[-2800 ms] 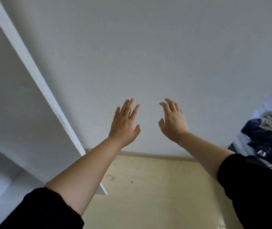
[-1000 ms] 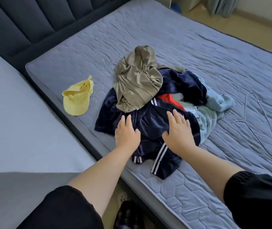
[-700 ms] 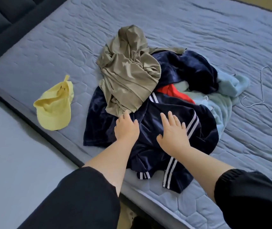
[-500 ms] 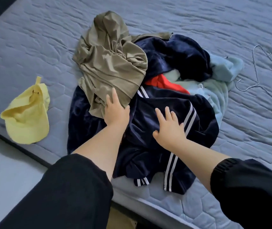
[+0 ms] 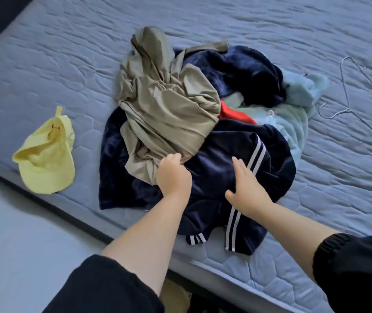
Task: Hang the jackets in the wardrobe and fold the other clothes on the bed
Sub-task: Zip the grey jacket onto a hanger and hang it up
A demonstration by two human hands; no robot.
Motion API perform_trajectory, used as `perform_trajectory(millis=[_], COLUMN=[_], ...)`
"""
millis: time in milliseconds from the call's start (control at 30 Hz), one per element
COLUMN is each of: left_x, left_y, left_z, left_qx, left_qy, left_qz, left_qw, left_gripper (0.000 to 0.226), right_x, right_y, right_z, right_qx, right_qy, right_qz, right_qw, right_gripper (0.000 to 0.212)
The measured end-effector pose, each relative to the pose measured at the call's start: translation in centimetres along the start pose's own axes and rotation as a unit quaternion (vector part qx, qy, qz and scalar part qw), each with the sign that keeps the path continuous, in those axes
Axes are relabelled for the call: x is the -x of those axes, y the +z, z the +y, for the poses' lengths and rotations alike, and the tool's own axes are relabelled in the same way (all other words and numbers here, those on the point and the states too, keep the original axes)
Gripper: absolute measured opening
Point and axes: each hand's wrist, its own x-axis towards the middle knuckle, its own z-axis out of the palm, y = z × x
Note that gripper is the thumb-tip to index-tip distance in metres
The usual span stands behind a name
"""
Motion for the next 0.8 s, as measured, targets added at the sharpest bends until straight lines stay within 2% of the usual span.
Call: perform_trajectory(millis=[100,167,233,300,367,400,433,500,567,633,700,800], left_x=[5.2,8.7,12.0,15.3,18.8,20.5,22.3,25.8,29.2,32.5,35.4,38.8], left_y=[-2.0,-3.5,-4.7,-5.8,-6.8,-7.3,-7.7,-8.3,-8.7,-9.2,-9.7,-10.5], left_z=[2.9,5.3,7.7,10.0,12.1,13.3,14.5,17.3,20.9,24.7,28.4,32.8], left_qx=[0.029,0.042,0.059,0.082,0.104,0.120,0.138,0.174,0.224,0.284,0.313,0.334], left_qy=[0.050,0.133,0.215,0.243,0.246,0.242,0.237,0.229,0.202,0.150,0.105,0.104], left_qz=[-0.008,-0.046,-0.075,-0.098,-0.108,-0.113,-0.115,-0.123,-0.138,-0.148,-0.176,-0.237], left_qw=[0.998,0.989,0.972,0.962,0.958,0.956,0.955,0.950,0.943,0.936,0.927,0.906], left_gripper=[0.031,0.019,0.014,0.012,0.019,0.022,0.023,0.022,0.019,0.020,0.022,0.019], right_x=[2.6,4.7,7.0,9.8,13.1,14.8,16.8,21.2,26.1,30.4,34.0,38.7], right_y=[-2.6,-4.6,-6.9,-9.3,-12.1,-13.4,-14.6,-17.0,-19.3,-21.4,-23.2,-26.2], right_z=[0.3,0.5,0.9,1.7,3.3,4.5,5.9,8.4,10.1,11.5,13.0,15.1], right_qx=[-0.040,-0.020,0.019,0.054,0.088,0.095,0.084,0.005,-0.121,-0.246,-0.341,-0.454], right_qy=[-0.032,-0.078,-0.145,-0.187,-0.198,-0.192,-0.176,-0.120,-0.076,-0.032,0.034,0.078], right_qz=[0.097,0.144,0.171,0.168,0.153,0.147,0.132,0.097,0.102,0.135,0.163,0.198], right_qw=[0.994,0.986,0.974,0.966,0.964,0.966,0.972,0.988,0.984,0.959,0.925,0.865], right_gripper=[0.099,0.107,0.105,0.078,0.034,0.020,0.015,0.024,0.033,0.023,0.031,0.019])
